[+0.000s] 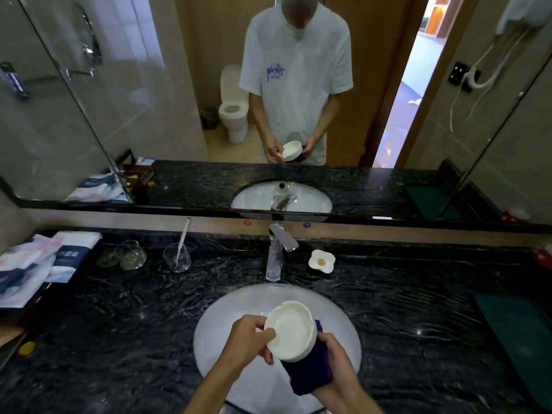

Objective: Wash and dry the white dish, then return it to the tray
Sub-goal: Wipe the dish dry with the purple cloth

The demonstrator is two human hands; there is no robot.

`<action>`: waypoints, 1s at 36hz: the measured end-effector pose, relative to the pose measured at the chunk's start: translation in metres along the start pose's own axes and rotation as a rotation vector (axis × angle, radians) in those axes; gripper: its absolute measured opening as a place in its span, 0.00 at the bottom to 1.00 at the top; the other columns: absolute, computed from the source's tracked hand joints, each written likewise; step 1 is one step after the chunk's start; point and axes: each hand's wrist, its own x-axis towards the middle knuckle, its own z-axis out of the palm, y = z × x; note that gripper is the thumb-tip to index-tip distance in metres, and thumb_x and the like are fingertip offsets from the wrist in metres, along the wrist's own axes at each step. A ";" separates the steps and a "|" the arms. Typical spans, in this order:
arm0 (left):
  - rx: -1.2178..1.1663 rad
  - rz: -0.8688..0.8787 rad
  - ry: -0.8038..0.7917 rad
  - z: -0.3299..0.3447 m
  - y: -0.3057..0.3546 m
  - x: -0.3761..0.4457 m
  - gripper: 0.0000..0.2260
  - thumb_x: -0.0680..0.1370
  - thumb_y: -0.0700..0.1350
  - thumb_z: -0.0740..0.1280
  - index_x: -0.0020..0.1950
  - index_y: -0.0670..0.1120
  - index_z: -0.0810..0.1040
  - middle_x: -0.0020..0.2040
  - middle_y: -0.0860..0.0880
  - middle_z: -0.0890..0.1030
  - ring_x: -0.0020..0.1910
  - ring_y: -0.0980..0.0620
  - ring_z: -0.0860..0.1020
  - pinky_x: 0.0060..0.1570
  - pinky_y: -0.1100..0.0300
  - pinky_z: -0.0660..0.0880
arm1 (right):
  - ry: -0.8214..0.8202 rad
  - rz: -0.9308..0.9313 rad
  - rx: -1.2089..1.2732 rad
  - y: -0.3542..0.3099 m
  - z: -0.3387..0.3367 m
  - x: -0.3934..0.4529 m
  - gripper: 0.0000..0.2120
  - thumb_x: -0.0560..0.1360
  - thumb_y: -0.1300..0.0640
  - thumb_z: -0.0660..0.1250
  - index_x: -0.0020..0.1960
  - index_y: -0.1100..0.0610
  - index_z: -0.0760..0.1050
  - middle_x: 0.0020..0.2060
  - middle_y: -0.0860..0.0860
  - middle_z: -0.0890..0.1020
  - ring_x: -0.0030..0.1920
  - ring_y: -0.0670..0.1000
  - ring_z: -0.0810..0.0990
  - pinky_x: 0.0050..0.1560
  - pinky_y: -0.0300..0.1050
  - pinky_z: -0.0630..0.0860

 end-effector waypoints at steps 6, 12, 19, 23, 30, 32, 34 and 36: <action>-0.169 -0.061 -0.096 -0.015 -0.005 -0.006 0.12 0.74 0.33 0.58 0.53 0.30 0.77 0.27 0.41 0.78 0.23 0.46 0.74 0.27 0.57 0.72 | 0.119 -0.054 0.003 -0.020 -0.020 -0.002 0.23 0.76 0.52 0.63 0.67 0.62 0.74 0.60 0.67 0.80 0.48 0.64 0.80 0.40 0.54 0.78; -0.558 -0.142 -0.177 -0.026 -0.017 -0.005 0.19 0.76 0.37 0.68 0.63 0.29 0.71 0.51 0.32 0.77 0.42 0.33 0.82 0.40 0.45 0.81 | 0.135 -0.290 -0.141 -0.055 -0.010 -0.014 0.17 0.80 0.54 0.62 0.67 0.60 0.75 0.59 0.61 0.83 0.53 0.61 0.82 0.46 0.53 0.77; -0.591 -0.187 -0.255 -0.012 -0.016 -0.008 0.17 0.80 0.37 0.66 0.65 0.29 0.72 0.60 0.30 0.78 0.51 0.30 0.83 0.51 0.37 0.81 | 0.037 -0.639 -1.143 -0.061 0.016 -0.025 0.12 0.79 0.53 0.68 0.60 0.40 0.75 0.52 0.44 0.85 0.47 0.48 0.85 0.44 0.46 0.83; -0.535 -0.146 -0.294 -0.006 -0.010 -0.012 0.18 0.79 0.43 0.68 0.61 0.29 0.76 0.56 0.30 0.82 0.53 0.31 0.83 0.52 0.40 0.81 | -0.105 -0.891 -1.878 -0.042 0.009 -0.002 0.18 0.76 0.52 0.67 0.65 0.45 0.68 0.61 0.44 0.73 0.61 0.48 0.72 0.61 0.36 0.70; -0.467 -0.119 -0.313 0.001 -0.009 -0.025 0.10 0.81 0.38 0.65 0.59 0.37 0.82 0.56 0.36 0.84 0.56 0.37 0.83 0.59 0.40 0.79 | -0.082 -0.760 -2.310 -0.007 0.012 0.007 0.26 0.75 0.63 0.62 0.73 0.54 0.63 0.71 0.52 0.66 0.70 0.57 0.62 0.67 0.49 0.67; -0.525 -0.150 -0.302 0.003 -0.013 -0.029 0.10 0.81 0.37 0.64 0.58 0.37 0.83 0.55 0.35 0.84 0.53 0.37 0.83 0.57 0.40 0.79 | -0.118 -0.727 -2.242 -0.003 0.014 0.003 0.24 0.78 0.57 0.60 0.73 0.54 0.63 0.70 0.51 0.67 0.70 0.55 0.63 0.68 0.46 0.66; -0.556 -0.169 -0.298 0.006 -0.014 -0.032 0.10 0.80 0.37 0.65 0.56 0.36 0.84 0.54 0.34 0.84 0.52 0.36 0.83 0.57 0.40 0.79 | -0.163 -0.715 -2.117 0.000 0.013 0.000 0.24 0.78 0.50 0.58 0.73 0.53 0.64 0.68 0.50 0.68 0.70 0.52 0.63 0.68 0.41 0.66; -0.534 -0.169 -0.306 0.008 -0.012 -0.035 0.10 0.79 0.39 0.67 0.56 0.36 0.84 0.52 0.34 0.83 0.52 0.37 0.83 0.57 0.40 0.79 | -0.211 -0.722 -1.957 -0.001 0.009 -0.004 0.28 0.74 0.43 0.54 0.71 0.53 0.67 0.64 0.45 0.70 0.67 0.47 0.66 0.64 0.31 0.64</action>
